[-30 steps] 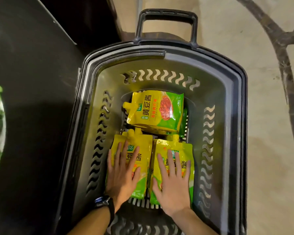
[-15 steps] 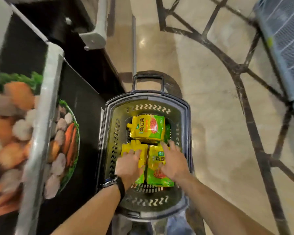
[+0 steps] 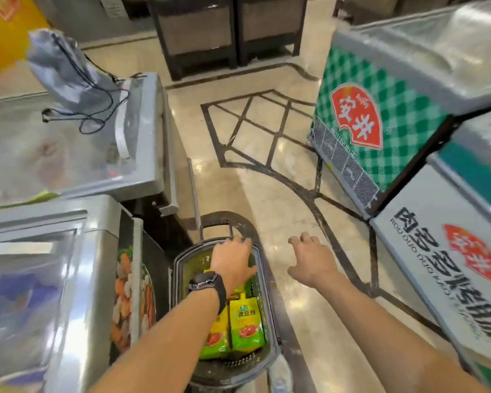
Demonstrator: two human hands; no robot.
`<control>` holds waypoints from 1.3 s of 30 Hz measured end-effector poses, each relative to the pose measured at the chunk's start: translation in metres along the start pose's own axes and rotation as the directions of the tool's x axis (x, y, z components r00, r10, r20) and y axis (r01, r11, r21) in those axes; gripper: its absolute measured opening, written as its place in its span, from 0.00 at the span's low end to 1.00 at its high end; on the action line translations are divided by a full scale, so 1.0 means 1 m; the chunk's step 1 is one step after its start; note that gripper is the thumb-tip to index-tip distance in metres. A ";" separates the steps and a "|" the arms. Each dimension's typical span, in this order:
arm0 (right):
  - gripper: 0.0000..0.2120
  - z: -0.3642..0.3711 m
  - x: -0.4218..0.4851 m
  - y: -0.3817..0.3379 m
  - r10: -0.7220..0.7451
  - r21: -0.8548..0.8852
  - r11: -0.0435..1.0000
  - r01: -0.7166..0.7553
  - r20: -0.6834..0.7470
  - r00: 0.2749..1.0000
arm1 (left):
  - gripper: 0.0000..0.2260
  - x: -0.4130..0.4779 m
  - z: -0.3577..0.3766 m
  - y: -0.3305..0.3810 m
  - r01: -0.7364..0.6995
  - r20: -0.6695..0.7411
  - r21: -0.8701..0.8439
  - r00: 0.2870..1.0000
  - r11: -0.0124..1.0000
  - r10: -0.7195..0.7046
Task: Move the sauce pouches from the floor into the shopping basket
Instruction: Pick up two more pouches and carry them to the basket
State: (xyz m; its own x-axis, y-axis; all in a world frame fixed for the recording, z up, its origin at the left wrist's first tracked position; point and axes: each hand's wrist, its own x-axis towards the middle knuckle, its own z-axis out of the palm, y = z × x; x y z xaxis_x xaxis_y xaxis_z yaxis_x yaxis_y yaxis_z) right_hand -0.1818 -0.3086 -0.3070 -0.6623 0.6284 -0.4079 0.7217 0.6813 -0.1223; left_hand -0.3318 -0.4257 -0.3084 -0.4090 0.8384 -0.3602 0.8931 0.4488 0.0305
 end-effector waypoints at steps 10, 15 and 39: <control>0.28 -0.063 -0.138 0.047 0.371 0.100 0.928 -0.359 -0.156 0.916 | 0.25 -0.035 -0.098 0.080 -0.344 -0.139 0.179 0.919 0.922 0.370; 0.28 -0.066 -0.214 0.080 0.550 0.180 0.835 -0.521 -0.207 0.809 | 0.25 -0.064 -0.122 0.144 -0.497 -0.162 0.308 0.813 0.811 0.559; 0.30 0.145 -0.781 0.200 0.992 0.536 -0.077 -0.840 0.125 -0.012 | 0.25 -0.457 0.004 0.584 -0.894 0.132 0.440 -0.024 -0.080 0.991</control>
State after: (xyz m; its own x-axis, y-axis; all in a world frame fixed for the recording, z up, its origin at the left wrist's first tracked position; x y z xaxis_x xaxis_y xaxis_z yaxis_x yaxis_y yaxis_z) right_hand 0.5085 -0.7178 -0.1441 0.7490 0.6217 -0.2292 0.6085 -0.7823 -0.1331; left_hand 0.3775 -0.5477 -0.1296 0.9195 0.3839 -0.0843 0.3766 -0.9220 -0.0904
